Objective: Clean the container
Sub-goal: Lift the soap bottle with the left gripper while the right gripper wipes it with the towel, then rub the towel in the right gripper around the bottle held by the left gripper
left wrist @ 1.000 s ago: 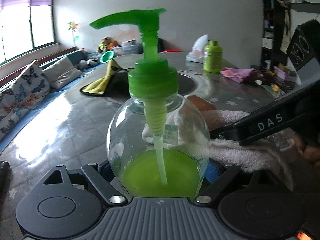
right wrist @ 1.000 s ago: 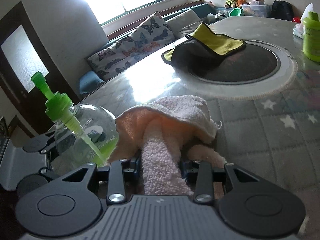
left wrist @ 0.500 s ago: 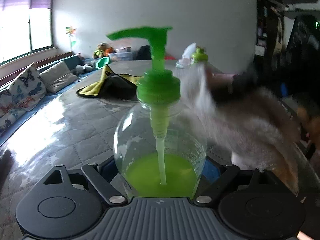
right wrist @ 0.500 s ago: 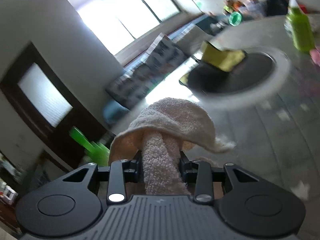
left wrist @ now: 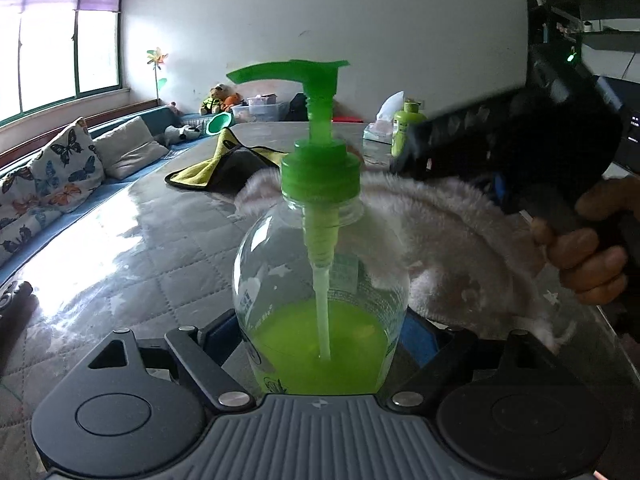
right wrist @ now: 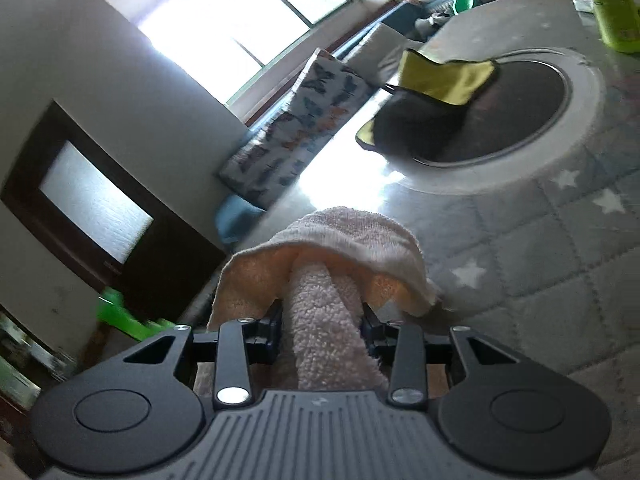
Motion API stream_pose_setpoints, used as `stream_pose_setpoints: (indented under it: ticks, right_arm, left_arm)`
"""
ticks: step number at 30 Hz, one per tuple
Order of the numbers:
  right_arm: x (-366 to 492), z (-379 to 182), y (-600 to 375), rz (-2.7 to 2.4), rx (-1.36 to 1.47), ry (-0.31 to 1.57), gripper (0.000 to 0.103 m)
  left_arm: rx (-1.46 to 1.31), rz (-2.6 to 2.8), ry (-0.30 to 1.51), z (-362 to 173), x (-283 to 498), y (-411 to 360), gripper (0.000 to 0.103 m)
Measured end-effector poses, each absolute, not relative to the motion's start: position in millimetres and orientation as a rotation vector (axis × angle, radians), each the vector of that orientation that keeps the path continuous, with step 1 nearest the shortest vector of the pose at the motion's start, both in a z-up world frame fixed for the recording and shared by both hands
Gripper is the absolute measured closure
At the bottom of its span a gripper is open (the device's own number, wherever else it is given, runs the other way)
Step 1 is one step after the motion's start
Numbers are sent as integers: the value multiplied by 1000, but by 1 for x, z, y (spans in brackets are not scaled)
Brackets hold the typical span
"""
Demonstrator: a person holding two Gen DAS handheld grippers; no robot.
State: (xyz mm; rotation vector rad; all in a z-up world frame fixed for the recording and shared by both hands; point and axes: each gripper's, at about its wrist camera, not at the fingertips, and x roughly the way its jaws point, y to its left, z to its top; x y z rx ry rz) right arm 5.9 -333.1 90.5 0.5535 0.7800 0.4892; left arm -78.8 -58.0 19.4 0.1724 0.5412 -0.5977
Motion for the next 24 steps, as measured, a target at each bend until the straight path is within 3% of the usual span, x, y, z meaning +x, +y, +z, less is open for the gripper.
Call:
stream_pose_setpoints:
  ticks: [13, 24]
  right_arm:
    - [-41, 82, -287, 466, 89, 765, 66]
    - [-60, 90, -312, 390, 193, 743, 66]
  left_arm:
    - [127, -551, 569, 22, -87, -41, 16]
    - [30, -379, 585, 28, -93, -55, 14]
